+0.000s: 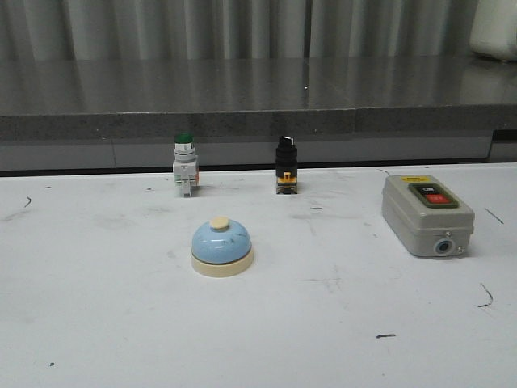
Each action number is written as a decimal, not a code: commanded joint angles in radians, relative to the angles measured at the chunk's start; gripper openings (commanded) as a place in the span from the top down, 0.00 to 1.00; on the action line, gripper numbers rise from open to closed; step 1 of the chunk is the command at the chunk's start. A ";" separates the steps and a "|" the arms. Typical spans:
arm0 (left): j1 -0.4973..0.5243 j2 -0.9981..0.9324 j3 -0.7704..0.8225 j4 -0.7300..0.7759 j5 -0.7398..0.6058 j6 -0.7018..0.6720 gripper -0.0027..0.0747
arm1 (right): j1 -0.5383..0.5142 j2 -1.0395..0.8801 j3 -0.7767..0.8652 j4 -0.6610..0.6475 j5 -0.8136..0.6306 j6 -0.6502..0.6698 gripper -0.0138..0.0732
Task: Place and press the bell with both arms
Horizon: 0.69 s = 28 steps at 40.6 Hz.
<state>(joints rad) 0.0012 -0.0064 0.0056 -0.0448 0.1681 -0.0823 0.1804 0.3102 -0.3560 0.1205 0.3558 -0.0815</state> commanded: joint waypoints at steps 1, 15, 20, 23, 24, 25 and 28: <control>0.000 -0.016 0.022 0.001 -0.088 -0.010 0.99 | -0.008 0.007 -0.024 -0.005 -0.072 -0.011 0.92; 0.000 -0.016 0.022 0.001 -0.088 -0.010 0.99 | -0.008 0.007 -0.024 -0.005 -0.072 -0.011 0.92; 0.000 -0.016 0.022 0.001 -0.088 -0.010 0.99 | -0.008 0.006 -0.013 -0.005 -0.081 -0.011 0.92; 0.000 -0.016 0.022 0.001 -0.088 -0.010 0.99 | -0.020 -0.005 0.008 -0.018 -0.104 -0.012 0.92; 0.000 -0.016 0.022 0.001 -0.088 -0.010 0.99 | -0.028 -0.017 0.021 -0.020 -0.113 -0.012 0.92; 0.000 -0.016 0.022 0.001 -0.088 -0.010 0.99 | -0.037 -0.027 0.028 -0.020 -0.123 -0.012 0.92; 0.000 -0.016 0.022 0.001 -0.088 -0.010 0.99 | -0.082 -0.076 0.073 -0.020 -0.154 -0.012 0.92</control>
<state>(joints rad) 0.0012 -0.0064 0.0056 -0.0448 0.1681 -0.0823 0.1384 0.2667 -0.2902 0.1122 0.3140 -0.0815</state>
